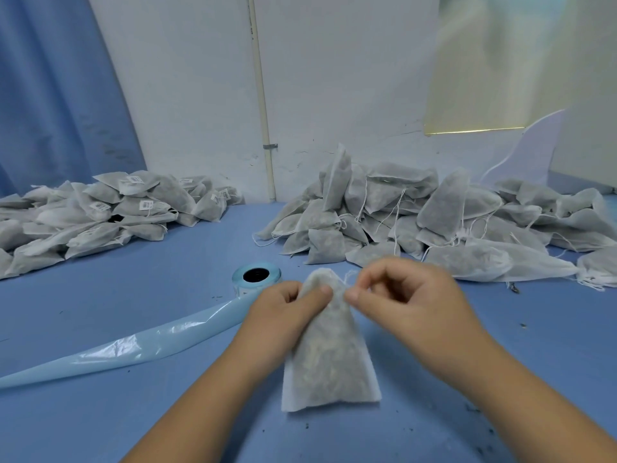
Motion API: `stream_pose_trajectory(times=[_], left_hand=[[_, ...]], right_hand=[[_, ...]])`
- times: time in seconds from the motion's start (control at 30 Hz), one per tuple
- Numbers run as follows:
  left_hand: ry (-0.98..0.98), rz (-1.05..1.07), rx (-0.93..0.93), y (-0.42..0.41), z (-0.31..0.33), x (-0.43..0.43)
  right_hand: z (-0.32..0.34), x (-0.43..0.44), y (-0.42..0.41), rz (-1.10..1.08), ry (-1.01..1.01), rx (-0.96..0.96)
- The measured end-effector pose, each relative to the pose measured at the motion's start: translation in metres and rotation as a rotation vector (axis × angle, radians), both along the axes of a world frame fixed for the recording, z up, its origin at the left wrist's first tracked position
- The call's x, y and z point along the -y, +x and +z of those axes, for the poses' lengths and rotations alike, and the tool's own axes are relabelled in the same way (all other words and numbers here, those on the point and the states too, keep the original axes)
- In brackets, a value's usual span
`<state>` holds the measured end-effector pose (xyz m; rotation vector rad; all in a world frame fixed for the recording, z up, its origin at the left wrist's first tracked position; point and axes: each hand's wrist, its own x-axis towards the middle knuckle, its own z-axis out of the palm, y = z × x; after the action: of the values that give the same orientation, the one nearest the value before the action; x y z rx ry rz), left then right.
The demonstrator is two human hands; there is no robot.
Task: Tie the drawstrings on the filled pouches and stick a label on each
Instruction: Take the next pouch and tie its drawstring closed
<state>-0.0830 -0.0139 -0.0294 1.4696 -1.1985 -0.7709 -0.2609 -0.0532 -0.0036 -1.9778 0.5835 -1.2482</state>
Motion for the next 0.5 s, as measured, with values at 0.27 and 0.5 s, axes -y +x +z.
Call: stream_pose_trajectory(times=[0.27, 0.5], left_hand=[[0.010, 0.017, -0.116, 0.001, -0.002, 0.002], [0.014, -0.153, -0.386, 0.007, 0.004, 0.001]], right_hand=[[-0.021, 0.000, 0.007, -0.025, -0.363, -0.517], [-0.025, 0.004, 0.007, -0.047, -0.331, -0.466]])
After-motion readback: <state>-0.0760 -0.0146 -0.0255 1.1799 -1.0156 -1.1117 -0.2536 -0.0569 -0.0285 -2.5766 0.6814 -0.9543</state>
